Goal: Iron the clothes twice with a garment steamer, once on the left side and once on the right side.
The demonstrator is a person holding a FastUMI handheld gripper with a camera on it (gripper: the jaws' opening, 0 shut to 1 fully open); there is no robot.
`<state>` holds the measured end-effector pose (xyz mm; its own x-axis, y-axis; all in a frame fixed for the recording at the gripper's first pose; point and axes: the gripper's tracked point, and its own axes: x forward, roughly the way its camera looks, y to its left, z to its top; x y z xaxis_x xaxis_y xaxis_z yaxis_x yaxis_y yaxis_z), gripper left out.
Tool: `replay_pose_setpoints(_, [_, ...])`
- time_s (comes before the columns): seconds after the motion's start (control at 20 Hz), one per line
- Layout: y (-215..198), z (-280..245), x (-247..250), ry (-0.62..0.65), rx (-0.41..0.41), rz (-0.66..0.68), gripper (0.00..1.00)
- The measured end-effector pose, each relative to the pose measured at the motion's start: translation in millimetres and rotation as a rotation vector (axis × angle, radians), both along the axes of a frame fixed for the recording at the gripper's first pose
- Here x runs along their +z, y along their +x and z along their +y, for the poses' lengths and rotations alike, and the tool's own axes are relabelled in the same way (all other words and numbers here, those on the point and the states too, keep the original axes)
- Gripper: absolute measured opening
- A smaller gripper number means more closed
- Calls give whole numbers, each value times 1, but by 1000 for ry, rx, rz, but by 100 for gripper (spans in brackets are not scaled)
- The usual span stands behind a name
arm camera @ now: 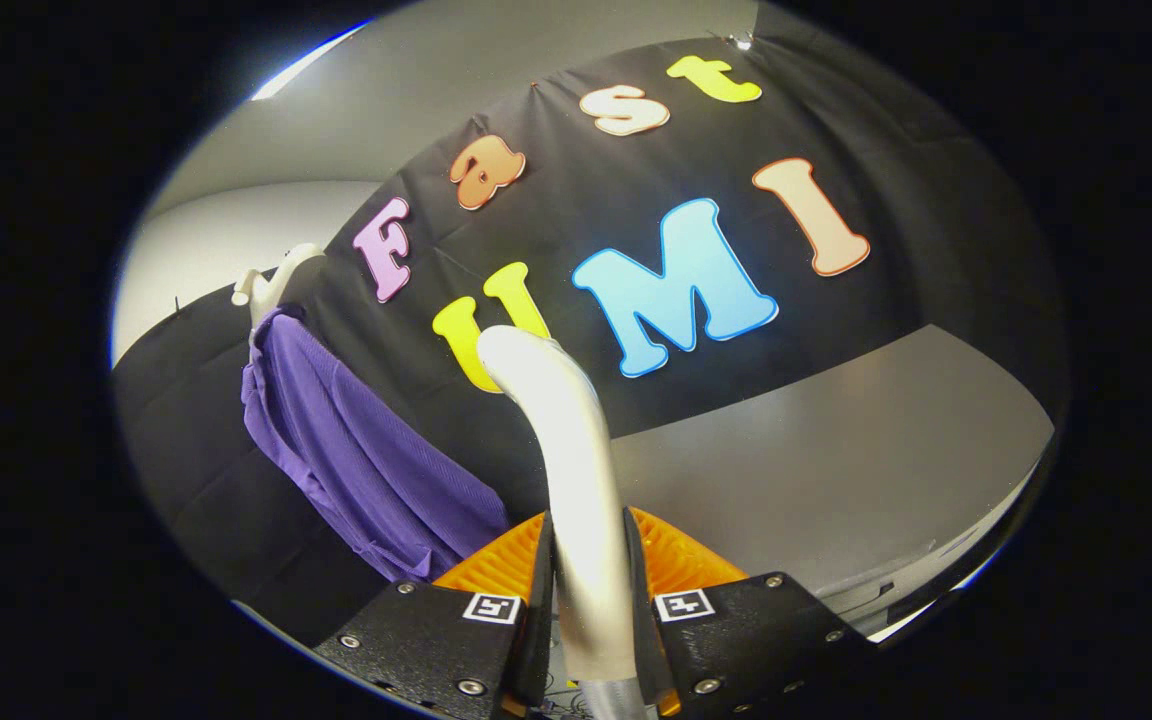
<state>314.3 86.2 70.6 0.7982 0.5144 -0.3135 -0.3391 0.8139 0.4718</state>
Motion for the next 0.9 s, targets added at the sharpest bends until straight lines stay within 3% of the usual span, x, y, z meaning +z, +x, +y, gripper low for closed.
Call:
replay_pose_setpoints(0.5, [-91,42,18,31,28,-117,35])
replay_pose_setpoints(0.9, [-146,67,60,59,43,-229,34])
